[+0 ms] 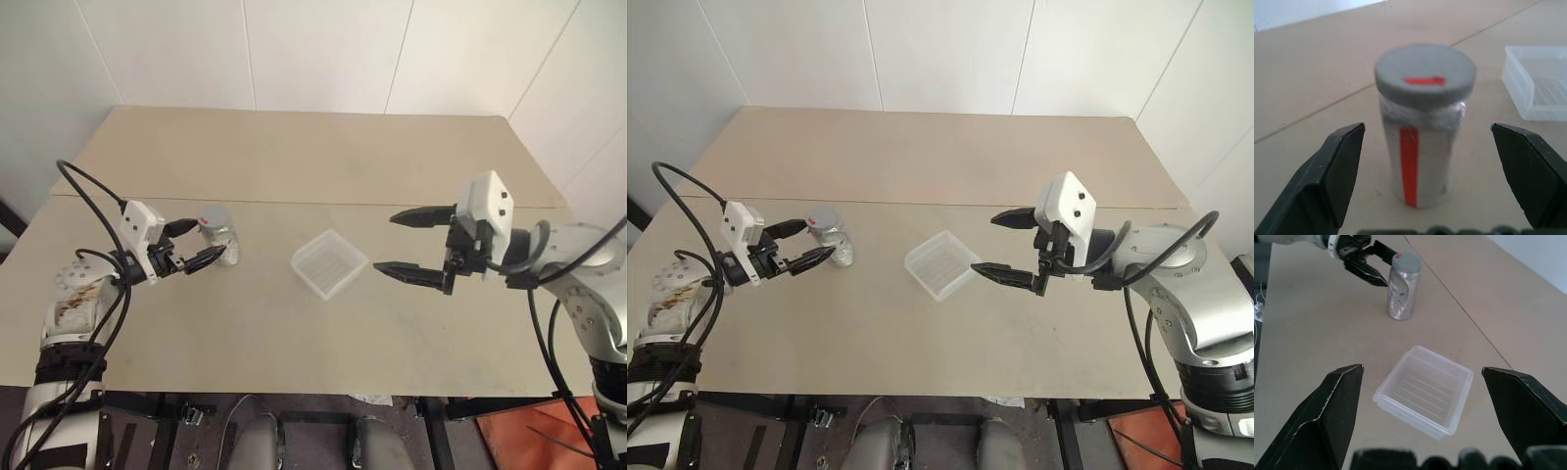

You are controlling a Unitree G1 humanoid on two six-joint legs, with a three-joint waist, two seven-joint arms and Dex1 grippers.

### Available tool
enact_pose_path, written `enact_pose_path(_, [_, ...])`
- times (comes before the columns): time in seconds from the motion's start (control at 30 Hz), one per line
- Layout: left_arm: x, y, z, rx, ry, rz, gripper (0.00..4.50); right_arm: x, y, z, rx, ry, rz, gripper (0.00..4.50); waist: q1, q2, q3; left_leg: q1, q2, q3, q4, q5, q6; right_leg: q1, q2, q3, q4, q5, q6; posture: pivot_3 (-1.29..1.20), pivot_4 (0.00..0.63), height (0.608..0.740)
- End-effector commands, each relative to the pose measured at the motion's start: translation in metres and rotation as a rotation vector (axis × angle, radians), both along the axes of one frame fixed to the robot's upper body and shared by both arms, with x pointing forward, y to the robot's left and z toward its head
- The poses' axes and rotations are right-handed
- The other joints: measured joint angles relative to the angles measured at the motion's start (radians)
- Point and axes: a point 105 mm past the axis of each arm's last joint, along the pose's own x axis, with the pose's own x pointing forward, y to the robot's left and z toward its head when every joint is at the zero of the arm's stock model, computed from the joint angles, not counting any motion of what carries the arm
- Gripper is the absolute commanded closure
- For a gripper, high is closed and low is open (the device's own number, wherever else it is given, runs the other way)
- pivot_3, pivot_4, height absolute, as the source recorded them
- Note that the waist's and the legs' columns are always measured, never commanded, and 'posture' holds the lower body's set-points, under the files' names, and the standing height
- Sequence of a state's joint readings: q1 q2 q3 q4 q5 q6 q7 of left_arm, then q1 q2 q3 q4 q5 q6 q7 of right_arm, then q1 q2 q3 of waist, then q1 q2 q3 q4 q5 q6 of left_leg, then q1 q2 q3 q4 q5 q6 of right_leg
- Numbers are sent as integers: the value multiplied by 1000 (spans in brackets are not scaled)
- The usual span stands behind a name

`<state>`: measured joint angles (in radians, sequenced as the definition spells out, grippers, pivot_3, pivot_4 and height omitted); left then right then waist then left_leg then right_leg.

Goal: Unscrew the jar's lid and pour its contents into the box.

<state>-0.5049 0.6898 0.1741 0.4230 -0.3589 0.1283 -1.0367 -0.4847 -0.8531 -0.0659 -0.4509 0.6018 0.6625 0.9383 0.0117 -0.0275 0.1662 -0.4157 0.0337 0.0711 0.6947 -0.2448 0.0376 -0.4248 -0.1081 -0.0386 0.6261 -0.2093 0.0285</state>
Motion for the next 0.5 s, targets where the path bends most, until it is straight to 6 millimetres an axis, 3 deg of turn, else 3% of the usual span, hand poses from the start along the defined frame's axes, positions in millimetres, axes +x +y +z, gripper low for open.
enact_pose_path(0.03, [8, -5, 8, -1, -36, -25, 9, -7, -1, 14, 22, -67, 2, 0, 1, 0, 0, 0, 0, 0, 0, 0, 0, 0, 0, 0, 0, 0, 0, 0, 150, 740])
enact_pose_path(0.37, [33, -23, 6, -18, -50, -48, 9, -10, -3, 14, 21, -71, -1, 0, -1, 0, 0, 0, 0, 5, 1, 0, 0, 1, 0, -1, 0, 0, 0, 0, 150, 740])
enact_pose_path(0.5, [31, -25, 1, 0, -37, -79, 901, -12, -4, 15, 29, -77, -10, 0, -4, 0, 0, -1, 0, 6, 1, 0, 0, 0, 0, -1, 0, 0, 0, 0, 150, 740])
